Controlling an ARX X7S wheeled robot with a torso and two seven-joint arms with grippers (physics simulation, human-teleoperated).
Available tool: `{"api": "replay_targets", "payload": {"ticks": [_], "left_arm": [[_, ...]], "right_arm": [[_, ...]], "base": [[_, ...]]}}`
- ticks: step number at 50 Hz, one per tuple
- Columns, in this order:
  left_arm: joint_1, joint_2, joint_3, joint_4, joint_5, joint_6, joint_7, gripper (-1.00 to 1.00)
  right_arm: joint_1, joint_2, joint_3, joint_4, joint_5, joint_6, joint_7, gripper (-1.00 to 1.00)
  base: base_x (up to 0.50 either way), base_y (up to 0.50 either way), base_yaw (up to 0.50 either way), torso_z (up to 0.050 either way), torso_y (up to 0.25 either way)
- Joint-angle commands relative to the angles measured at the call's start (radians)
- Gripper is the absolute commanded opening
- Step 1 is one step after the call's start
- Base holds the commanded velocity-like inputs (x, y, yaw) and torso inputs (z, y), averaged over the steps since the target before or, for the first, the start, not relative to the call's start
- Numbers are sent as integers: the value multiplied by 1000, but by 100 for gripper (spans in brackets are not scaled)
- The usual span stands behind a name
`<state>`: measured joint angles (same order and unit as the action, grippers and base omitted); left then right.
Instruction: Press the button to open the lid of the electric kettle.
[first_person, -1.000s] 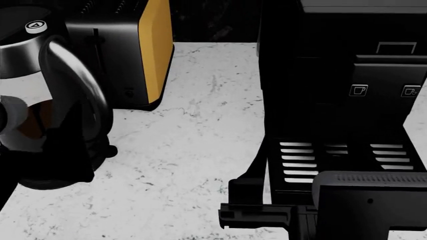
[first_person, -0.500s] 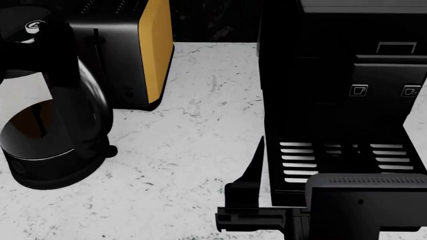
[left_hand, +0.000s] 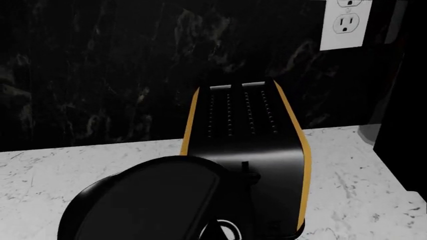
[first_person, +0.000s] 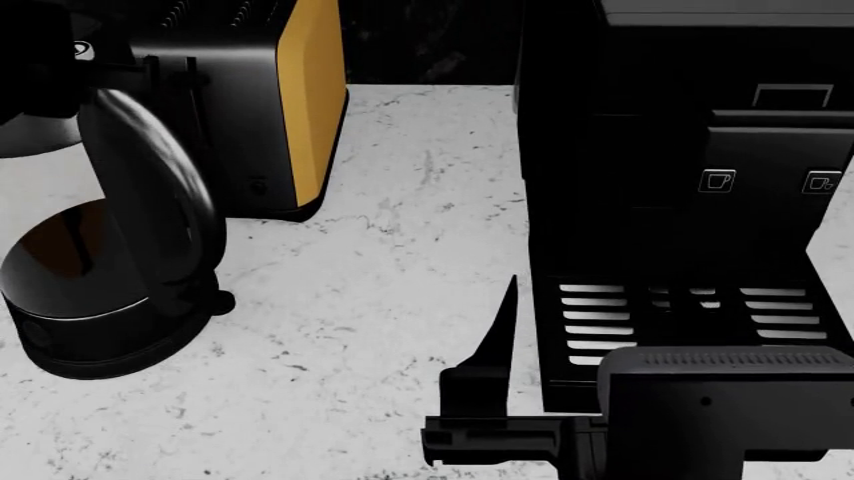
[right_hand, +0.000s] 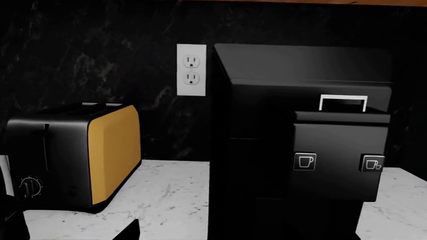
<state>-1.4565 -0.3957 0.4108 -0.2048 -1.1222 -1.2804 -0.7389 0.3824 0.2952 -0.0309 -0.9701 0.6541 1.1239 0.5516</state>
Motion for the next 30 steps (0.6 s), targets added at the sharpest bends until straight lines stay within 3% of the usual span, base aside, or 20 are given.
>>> {"api": "replay_targets", "payload": {"ticks": [1,16,30], "left_arm": [[-27,16,81,-120,78,48,90,-100],[79,14,46,-70,9,27,54,-100],[79,36,-2,40,-89,-45,-42,-100]], "right_arm": [[6,3,-3,3,18,0,12,100],[10,11,-2,5,40,-2,28,100],[17,16,9,-1,72,12,48,100]], "base": [[0,0,0,0,0],[2,0,0,0,0],[-1,0,0,0,0]]}}
